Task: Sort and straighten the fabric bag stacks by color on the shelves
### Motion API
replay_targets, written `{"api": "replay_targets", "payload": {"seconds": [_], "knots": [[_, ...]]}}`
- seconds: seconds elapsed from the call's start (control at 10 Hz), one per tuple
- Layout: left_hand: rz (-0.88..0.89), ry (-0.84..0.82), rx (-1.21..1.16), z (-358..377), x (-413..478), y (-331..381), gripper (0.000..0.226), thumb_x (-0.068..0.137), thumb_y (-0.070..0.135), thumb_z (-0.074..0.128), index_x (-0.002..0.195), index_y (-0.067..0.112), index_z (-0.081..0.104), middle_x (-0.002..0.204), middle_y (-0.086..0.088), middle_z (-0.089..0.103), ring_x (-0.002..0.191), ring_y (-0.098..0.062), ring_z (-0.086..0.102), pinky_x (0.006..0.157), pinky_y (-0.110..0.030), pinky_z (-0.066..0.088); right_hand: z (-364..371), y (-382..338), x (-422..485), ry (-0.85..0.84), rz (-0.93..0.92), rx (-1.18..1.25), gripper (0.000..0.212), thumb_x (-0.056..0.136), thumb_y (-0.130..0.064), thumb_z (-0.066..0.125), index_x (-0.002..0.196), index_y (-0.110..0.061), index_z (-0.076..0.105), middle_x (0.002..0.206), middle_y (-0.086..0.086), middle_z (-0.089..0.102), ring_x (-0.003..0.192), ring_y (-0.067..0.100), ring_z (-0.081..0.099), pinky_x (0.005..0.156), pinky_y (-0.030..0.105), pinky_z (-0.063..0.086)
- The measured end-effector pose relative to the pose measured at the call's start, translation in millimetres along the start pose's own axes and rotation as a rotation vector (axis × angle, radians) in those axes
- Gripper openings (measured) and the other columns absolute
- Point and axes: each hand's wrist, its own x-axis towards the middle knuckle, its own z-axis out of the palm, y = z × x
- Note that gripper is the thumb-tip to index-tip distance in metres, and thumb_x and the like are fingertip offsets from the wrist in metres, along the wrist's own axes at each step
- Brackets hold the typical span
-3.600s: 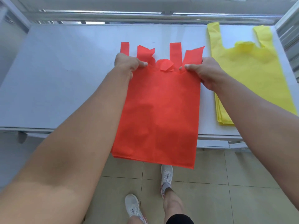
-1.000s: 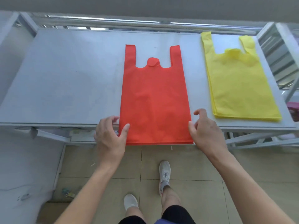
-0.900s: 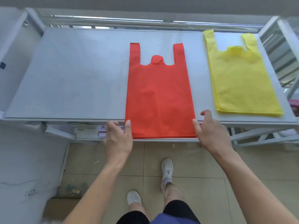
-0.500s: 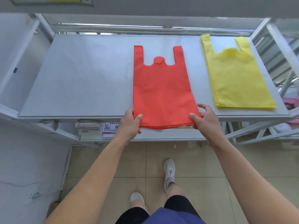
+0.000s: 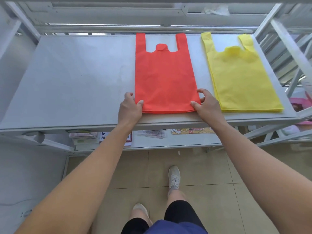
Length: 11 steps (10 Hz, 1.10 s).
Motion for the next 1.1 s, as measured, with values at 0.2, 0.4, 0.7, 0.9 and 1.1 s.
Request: {"api": "replay_targets", "payload": {"seconds": [0.2, 0.4, 0.7, 0.9, 1.1], "knots": [[0.327, 0.100, 0.365, 7.0, -15.8, -3.4, 0.068, 0.093, 0.056, 0.066, 0.148, 0.023, 0.047, 0.141, -0.009, 0.039, 0.126, -0.030, 0.047, 0.103, -0.048, 0.046, 3.5, 2.9, -15.8, -0.004, -0.261, -0.329, 0.058, 0.096, -0.034, 0.068, 0.148, -0.020, 0.048, 0.147, 0.014, 0.038, 0.135, 0.035, 0.037, 0.113, 0.049, 0.041], [0.461, 0.010, 0.537, -5.6, -15.2, -12.8, 0.075, 0.073, 0.073, 0.070, 0.137, 0.036, 0.057, 0.142, 0.000, 0.041, 0.122, -0.026, 0.047, 0.104, -0.047, 0.048, -10.5, 1.8, -15.9, -0.184, -0.369, -0.421, 0.052, 0.083, -0.029, 0.075, 0.134, -0.034, 0.063, 0.161, 0.013, 0.032, 0.139, 0.038, 0.038, 0.114, 0.051, 0.040], [0.556, 0.047, 0.510, -5.8, -13.8, -17.2, 0.032, 0.087, 0.046, 0.075, 0.111, 0.026, 0.071, 0.133, -0.002, 0.058, 0.119, -0.030, 0.055, 0.096, -0.045, 0.052, -13.9, 4.6, -10.5, -0.147, -0.407, -0.443, 0.034, 0.090, -0.020, 0.070, 0.123, -0.027, 0.071, 0.141, 0.013, 0.056, 0.123, 0.038, 0.054, 0.102, 0.050, 0.049], [0.521, 0.056, 0.523, -0.7, -18.2, -11.6, 0.026, 0.091, 0.039, 0.075, 0.104, 0.017, 0.069, 0.132, -0.004, 0.060, 0.118, -0.031, 0.058, 0.096, -0.045, 0.050, -11.6, -4.3, -13.9, -0.151, -0.390, -0.520, 0.030, 0.092, -0.019, 0.066, 0.122, -0.026, 0.068, 0.137, 0.012, 0.056, 0.121, 0.037, 0.055, 0.093, 0.049, 0.052], [0.488, -0.022, 0.597, -3.1, -31.3, 1.5, 0.040, 0.090, 0.037, 0.073, 0.121, 0.013, 0.064, 0.157, -0.010, 0.043, 0.149, -0.030, 0.034, 0.114, -0.047, 0.039, -16.5, -19.1, -22.7, -0.156, -0.338, -0.532, 0.042, 0.101, -0.010, 0.049, 0.138, -0.026, 0.061, 0.153, 0.016, 0.046, 0.140, 0.036, 0.042, 0.107, 0.052, 0.044]]}}
